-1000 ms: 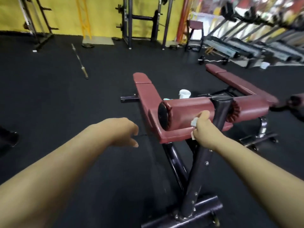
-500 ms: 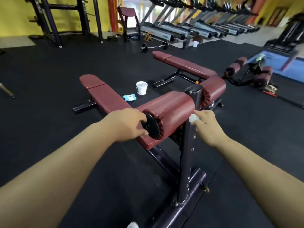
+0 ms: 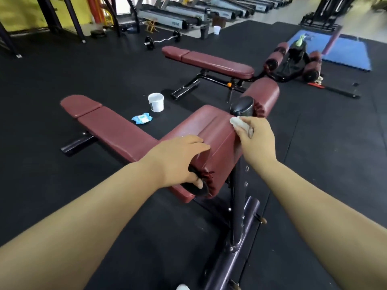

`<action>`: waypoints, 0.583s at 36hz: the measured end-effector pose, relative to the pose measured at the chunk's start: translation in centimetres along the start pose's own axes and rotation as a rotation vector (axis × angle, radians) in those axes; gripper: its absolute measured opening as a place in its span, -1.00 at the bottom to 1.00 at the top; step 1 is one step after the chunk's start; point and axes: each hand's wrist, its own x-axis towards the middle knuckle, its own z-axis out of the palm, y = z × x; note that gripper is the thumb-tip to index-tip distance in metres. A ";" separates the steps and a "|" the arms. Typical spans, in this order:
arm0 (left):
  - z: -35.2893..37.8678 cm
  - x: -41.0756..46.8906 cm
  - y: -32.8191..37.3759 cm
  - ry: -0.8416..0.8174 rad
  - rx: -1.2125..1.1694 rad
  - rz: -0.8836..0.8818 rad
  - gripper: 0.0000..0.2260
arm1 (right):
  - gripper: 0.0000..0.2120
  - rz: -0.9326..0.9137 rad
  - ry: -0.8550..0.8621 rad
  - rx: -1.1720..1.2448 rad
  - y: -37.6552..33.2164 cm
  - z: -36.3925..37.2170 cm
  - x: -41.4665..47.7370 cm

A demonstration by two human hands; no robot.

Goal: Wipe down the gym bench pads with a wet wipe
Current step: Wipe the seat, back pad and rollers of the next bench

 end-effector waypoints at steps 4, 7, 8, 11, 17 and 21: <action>-0.1 0.3 -1.5 -0.028 -0.028 0.029 -0.19 | -0.82 0.003 0.012 0.033 0.0 0.4 -2.3; -0.1 0.3 -3.1 -0.030 -0.126 0.017 -0.18 | -0.82 -0.108 -0.004 -0.006 -0.3 1.0 -4.8; -0.1 0.3 -3.5 -0.045 -0.168 0.003 -0.19 | -0.82 -0.156 -0.008 -0.009 -0.7 1.2 -5.6; 0.0 0.4 -4.7 -0.079 -0.263 -0.017 -0.28 | -0.78 -0.349 -0.027 0.041 -2.0 1.4 -7.0; 0.1 0.5 -6.4 -0.141 -0.327 -0.049 -0.26 | -0.78 -0.346 0.011 -0.129 -1.0 2.2 -2.1; -0.6 0.4 -5.7 -0.074 -0.288 0.018 -0.26 | -0.74 0.052 0.050 -0.112 0.6 2.0 1.7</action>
